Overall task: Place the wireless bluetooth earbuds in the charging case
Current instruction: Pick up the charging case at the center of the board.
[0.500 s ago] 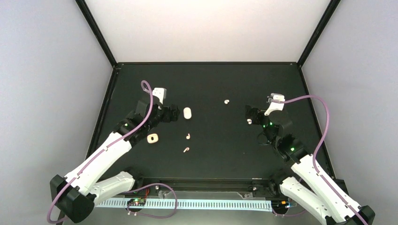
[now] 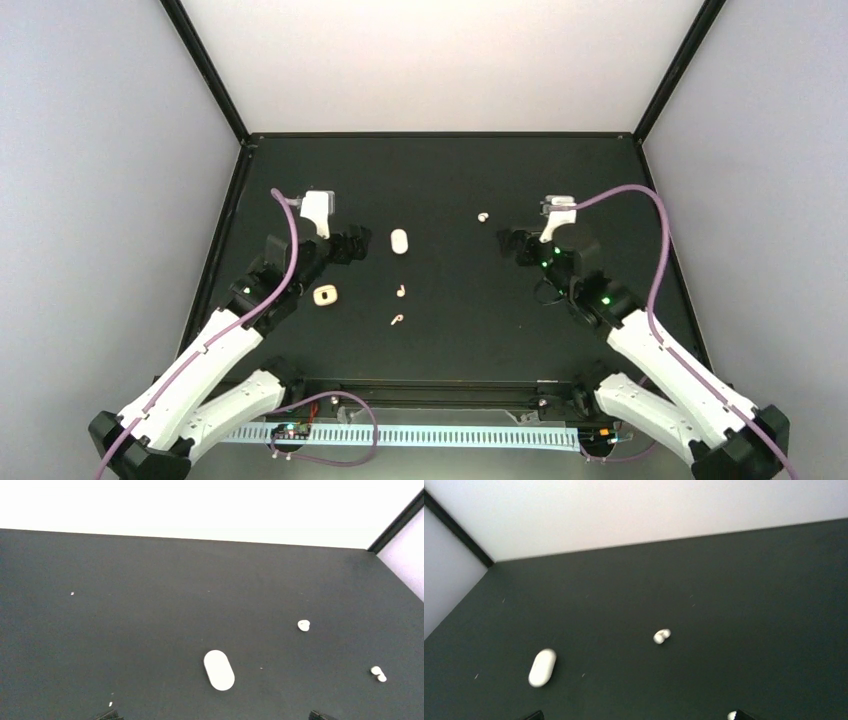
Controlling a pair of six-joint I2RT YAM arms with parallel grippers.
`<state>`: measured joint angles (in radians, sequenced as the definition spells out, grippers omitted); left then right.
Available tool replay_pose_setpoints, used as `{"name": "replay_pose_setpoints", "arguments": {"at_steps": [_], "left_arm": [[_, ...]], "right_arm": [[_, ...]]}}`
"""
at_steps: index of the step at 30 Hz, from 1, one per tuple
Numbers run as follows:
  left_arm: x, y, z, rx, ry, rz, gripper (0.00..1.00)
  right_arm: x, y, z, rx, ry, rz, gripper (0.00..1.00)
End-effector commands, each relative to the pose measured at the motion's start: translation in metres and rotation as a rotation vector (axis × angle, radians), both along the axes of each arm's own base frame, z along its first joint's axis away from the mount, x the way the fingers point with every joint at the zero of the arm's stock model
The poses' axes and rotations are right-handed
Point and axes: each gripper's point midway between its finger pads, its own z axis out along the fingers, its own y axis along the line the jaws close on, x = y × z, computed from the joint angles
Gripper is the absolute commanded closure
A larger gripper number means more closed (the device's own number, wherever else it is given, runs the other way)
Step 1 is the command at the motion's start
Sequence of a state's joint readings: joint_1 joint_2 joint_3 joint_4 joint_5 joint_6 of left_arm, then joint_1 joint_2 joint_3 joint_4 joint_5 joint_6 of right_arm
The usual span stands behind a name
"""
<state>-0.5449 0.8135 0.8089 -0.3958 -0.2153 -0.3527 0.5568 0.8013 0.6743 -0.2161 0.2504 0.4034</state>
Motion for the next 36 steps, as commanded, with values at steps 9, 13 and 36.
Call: {"name": "replay_pose_setpoints", "arguments": {"at_steps": [9, 13, 36], "left_arm": [[-0.010, 0.026, 0.005, 0.091, 0.009, 0.080, 0.01], [-0.010, 0.021, 0.008, 0.065, 0.020, 0.068, 0.01], [-0.035, 0.048, 0.000, 0.095, -0.058, 0.106, 0.01]], "right_arm": [[0.032, 0.094, -0.047, -0.035, 0.189, 0.162, 0.05], [0.049, 0.130, -0.061, -0.062, 0.235, 0.227, 0.08], [0.101, 0.275, -0.178, -0.341, 0.463, 0.318, 0.24]]}}
